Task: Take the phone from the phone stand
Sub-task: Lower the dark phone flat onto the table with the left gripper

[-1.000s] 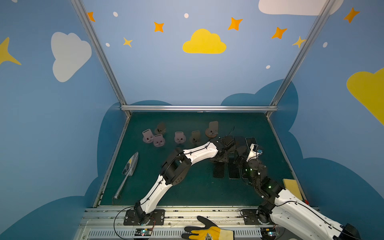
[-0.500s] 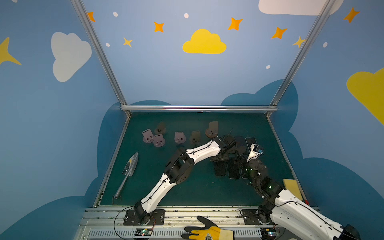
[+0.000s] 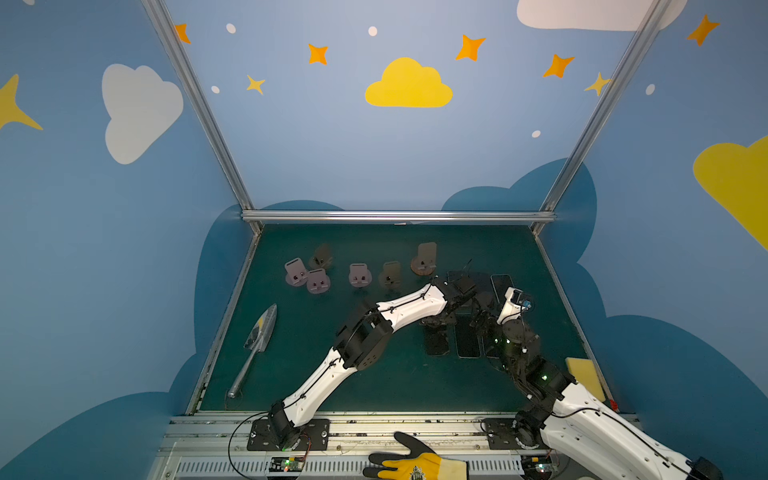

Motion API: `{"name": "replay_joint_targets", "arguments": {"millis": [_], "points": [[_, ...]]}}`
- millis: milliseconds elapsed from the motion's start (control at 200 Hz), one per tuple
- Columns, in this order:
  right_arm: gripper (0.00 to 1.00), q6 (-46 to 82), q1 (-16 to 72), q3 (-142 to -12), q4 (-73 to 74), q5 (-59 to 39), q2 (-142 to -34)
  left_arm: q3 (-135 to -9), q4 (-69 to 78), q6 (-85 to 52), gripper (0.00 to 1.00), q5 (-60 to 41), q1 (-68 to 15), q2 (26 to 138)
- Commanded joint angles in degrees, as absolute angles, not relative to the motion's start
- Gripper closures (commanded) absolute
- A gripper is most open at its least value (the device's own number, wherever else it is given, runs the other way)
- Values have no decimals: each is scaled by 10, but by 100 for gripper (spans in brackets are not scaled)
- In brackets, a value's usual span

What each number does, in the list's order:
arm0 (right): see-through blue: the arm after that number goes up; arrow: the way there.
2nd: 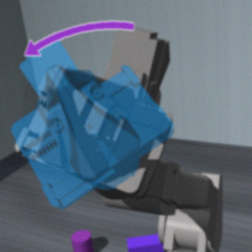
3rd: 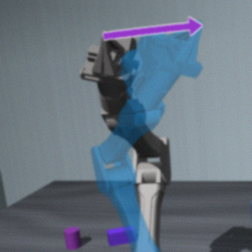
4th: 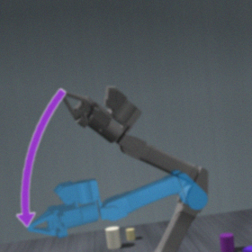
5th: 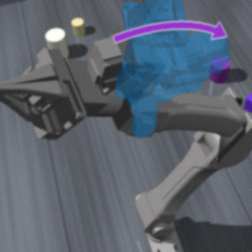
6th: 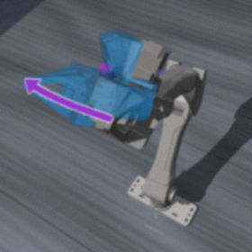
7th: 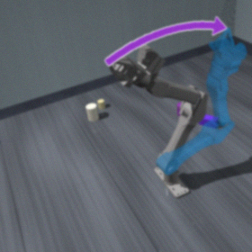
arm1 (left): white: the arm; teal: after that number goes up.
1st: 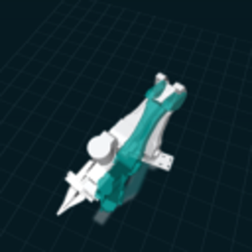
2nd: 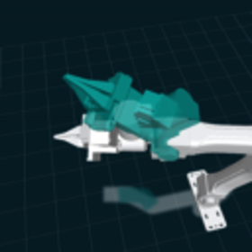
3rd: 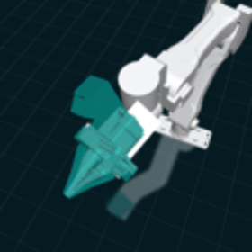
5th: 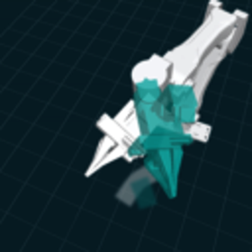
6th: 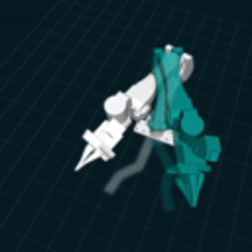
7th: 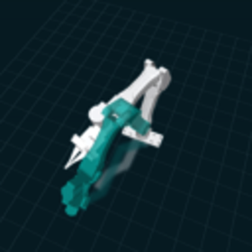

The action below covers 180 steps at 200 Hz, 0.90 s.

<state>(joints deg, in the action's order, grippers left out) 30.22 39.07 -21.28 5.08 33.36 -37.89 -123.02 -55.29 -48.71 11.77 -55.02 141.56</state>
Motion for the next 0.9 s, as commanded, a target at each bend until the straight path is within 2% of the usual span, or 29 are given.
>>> {"name": "replay_joint_targets", "arguments": {"millis": [0, 350, 896], "points": [[22, 307, 389, -209, 45, 334, -370, -1235, -587, -485, 35, 139, -555, 1440], [22, 307, 389, -209, 43, 340, -374, -1252, -585, -469, 30, 136, -562, 1460], [22, 301, 388, -216, 38, 352, -383, -1270, -559, -485, 25, 78, -559, 1464]]}}
